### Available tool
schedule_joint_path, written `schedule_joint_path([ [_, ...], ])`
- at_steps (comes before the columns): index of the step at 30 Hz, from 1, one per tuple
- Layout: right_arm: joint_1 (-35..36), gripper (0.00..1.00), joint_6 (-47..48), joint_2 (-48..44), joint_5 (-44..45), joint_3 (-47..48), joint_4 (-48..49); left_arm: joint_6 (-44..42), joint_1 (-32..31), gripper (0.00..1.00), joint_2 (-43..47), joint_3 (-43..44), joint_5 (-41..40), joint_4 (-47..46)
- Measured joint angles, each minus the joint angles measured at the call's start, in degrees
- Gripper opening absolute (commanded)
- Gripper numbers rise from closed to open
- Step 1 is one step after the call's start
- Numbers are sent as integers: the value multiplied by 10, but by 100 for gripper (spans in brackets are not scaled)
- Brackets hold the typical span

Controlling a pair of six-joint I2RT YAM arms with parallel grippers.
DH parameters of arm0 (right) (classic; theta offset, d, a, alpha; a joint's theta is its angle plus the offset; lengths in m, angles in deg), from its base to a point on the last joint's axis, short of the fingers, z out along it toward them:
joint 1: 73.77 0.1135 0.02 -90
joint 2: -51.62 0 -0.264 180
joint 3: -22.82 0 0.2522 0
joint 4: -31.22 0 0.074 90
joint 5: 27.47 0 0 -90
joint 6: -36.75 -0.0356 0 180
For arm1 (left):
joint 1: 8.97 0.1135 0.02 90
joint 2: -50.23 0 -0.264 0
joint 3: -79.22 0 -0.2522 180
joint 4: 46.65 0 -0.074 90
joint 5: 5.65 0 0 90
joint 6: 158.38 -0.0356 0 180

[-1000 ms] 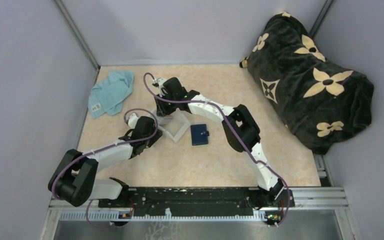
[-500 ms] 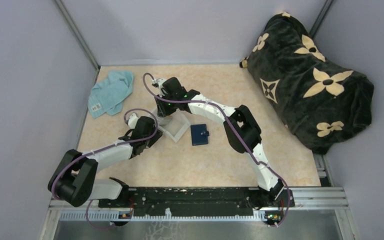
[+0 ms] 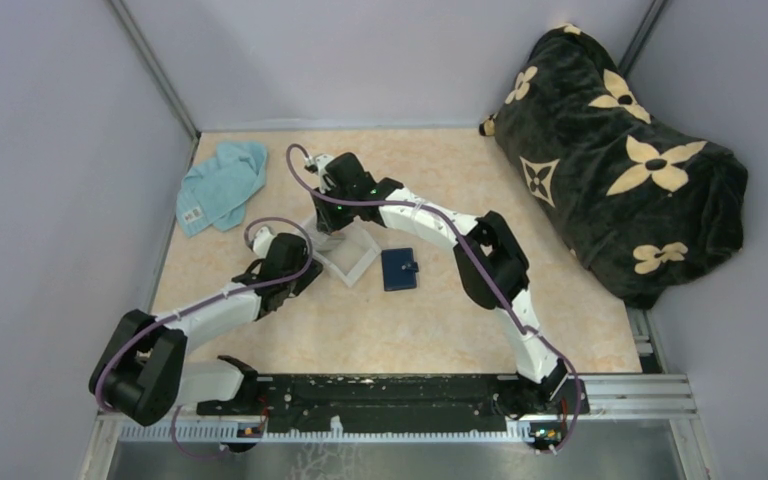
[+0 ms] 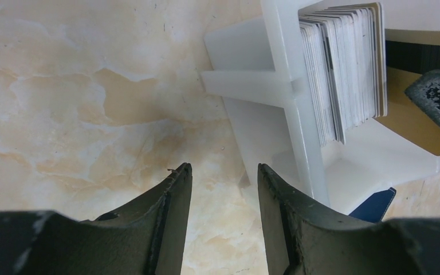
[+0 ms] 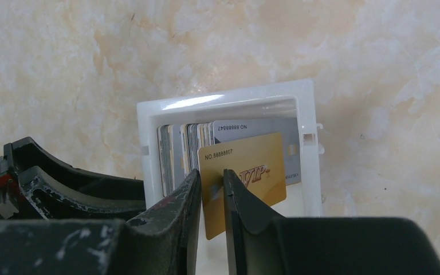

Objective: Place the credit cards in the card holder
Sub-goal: Pick up the credit card from the storage box.

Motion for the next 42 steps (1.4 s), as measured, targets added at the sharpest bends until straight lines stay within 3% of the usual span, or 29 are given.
schedule_joint_path([
  [9,7,11,11,-57,53,-42,-3,0,0,55,38,0,-1,29],
  [15,8,4,26,-101,99,-75,-1,-15,0,62,79,0,-1,59],
  [19,9,0,32,-135,119,-100,1,-39,0,70,122,3,-2,76],
  [23,9,0,37,-193,134,-147,0,-77,-1,87,163,9,11,78],
  [27,9,0,40,-273,134,-200,-13,-137,-5,97,192,10,73,54],
  [35,9,0,13,-502,89,-356,-34,-246,-44,99,226,10,210,-9],
  [42,9,0,-33,-626,26,-485,-44,-322,-114,99,240,10,288,-37],
])
